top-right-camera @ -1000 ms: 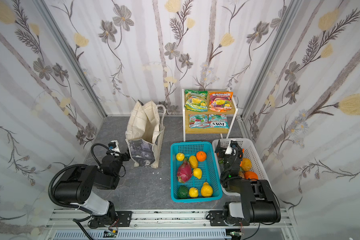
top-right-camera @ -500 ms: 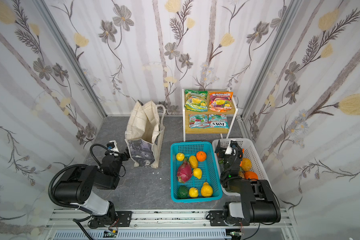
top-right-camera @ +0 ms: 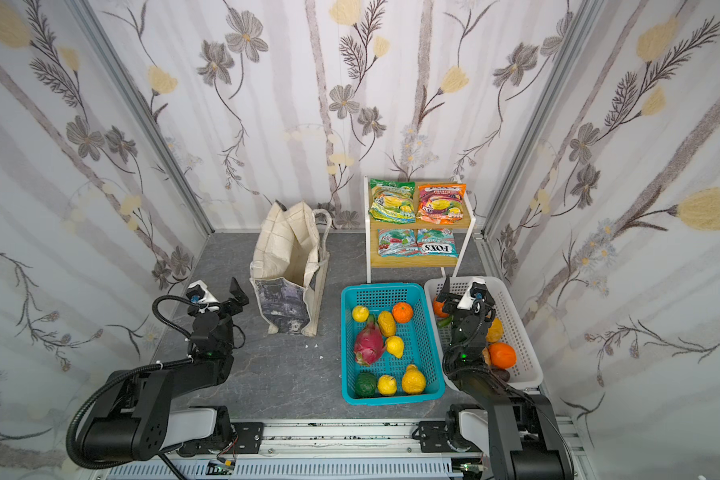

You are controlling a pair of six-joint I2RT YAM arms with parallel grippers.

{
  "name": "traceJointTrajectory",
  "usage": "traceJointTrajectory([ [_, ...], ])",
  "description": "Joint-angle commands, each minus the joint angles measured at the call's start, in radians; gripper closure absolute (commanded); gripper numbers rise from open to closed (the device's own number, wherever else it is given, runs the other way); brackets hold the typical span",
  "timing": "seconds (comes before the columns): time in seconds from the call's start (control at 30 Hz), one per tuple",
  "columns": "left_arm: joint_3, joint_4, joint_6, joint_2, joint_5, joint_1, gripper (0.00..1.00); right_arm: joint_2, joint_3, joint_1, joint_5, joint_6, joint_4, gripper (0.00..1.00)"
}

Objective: Place the food into the grocery bag and tie it

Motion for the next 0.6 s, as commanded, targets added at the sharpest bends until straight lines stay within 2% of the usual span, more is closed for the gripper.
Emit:
traceJointTrajectory([
  [0.0, 0.016, -0.121, -0.179, -0.056, -0.128, 0.0, 0.0, -0.073, 0.082, 0.0, 0.052, 0.119, -0.26, 0.0],
  [0.1, 0.074, -0.336, -0.321, -0.147, -0.107, 0.003, 0.0, -0.123, 0.159, -0.002, -0.03, 0.195, -0.423, 0.0],
  [0.2, 0.166, -0.524, -0.364, -0.243, -0.033, 0.003, 0.0, -0.15, 0.207, -0.002, -0.177, 0.228, -0.502, 0.0],
  [0.3, 0.286, -0.687, -0.34, -0.321, 0.034, 0.003, 0.0, -0.171, 0.229, -0.001, -0.338, 0.216, -0.528, 0.0],
  [0.4, 0.427, -0.804, -0.292, -0.338, 0.128, -0.006, 0.0, -0.184, 0.26, 0.009, -0.419, 0.233, -0.565, 0.0],
  [0.47, 0.518, -0.878, -0.26, -0.32, 0.15, -0.042, 0.0, -0.189, 0.28, 0.025, -0.452, 0.255, -0.573, 0.0],
  [0.57, 0.657, -0.972, -0.161, -0.261, 0.122, -0.158, 0.0, -0.181, 0.327, 0.093, -0.455, 0.248, -0.602, 0.0],
])
